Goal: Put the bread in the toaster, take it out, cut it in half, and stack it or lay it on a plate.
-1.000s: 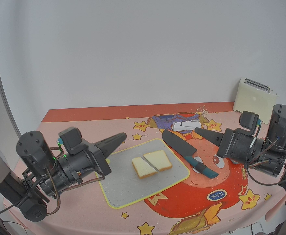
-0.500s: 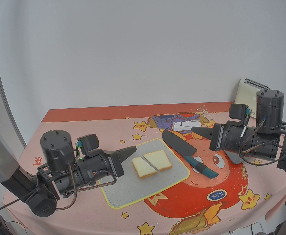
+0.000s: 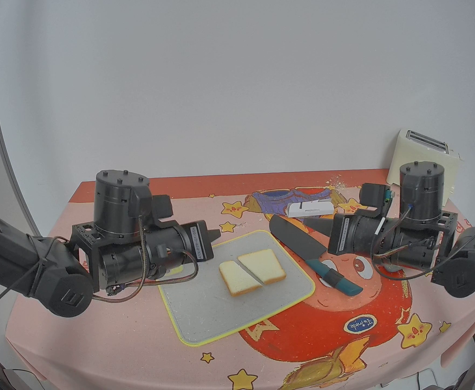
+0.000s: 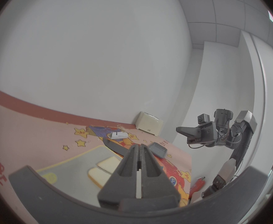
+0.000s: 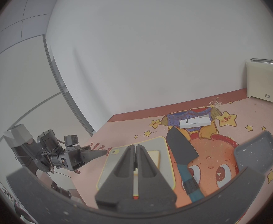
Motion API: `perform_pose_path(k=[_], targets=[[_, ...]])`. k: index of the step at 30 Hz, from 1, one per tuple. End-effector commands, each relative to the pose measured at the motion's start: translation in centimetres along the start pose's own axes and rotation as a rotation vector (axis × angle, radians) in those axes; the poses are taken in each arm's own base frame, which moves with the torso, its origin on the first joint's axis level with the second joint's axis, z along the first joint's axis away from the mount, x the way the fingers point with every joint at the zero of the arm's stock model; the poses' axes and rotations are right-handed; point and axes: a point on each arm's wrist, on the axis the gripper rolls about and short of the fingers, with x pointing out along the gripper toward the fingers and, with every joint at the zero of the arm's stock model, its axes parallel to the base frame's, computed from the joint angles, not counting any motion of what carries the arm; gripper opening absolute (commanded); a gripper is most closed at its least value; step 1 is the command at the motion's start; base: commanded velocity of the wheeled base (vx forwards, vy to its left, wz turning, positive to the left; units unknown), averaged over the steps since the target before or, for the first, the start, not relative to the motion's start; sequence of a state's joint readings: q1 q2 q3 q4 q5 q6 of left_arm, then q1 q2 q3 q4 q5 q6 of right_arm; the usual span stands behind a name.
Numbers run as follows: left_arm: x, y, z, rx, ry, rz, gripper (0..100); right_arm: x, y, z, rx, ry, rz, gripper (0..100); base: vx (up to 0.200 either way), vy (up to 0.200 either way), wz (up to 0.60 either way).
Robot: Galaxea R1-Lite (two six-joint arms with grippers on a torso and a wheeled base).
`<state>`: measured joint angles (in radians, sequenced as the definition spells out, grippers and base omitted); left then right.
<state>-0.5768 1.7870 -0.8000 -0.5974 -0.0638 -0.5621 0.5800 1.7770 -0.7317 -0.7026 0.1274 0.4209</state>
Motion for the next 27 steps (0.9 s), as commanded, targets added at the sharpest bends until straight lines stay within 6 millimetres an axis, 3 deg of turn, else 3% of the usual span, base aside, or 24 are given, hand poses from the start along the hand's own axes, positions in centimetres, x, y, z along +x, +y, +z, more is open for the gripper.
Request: perform_pose_path(k=[1,11,18,23,27], targets=[[0.7,0.4,-0.4,-0.017,0.005,0.044,0,2.7,-1.5,-2.1,0.01,0.062,-0.034,0,0.0,0.0,0.0],[3.2,2.4,-3.3,-0.027,0.116,0.114,0,4.1,-1.9,-2.2,0.016,0.052,-0.042,0,0.0,0.0,0.0],[4.3,2.9,-4.2,-0.023,0.149,0.137,0,4.9,-2.0,-2.7,0.016,0.064,-0.063,0,0.0,0.0,0.0],[4.7,3.4,-4.7,-0.025,0.16,0.162,0,7.1,-2.9,-4.0,0.011,0.076,-0.142,0,0.0,0.0,0.0],[4.7,3.5,-4.8,-0.026,0.166,0.168,0,7.6,-3.1,-4.4,0.011,0.08,-0.141,0,0.0,0.0,0.0]])
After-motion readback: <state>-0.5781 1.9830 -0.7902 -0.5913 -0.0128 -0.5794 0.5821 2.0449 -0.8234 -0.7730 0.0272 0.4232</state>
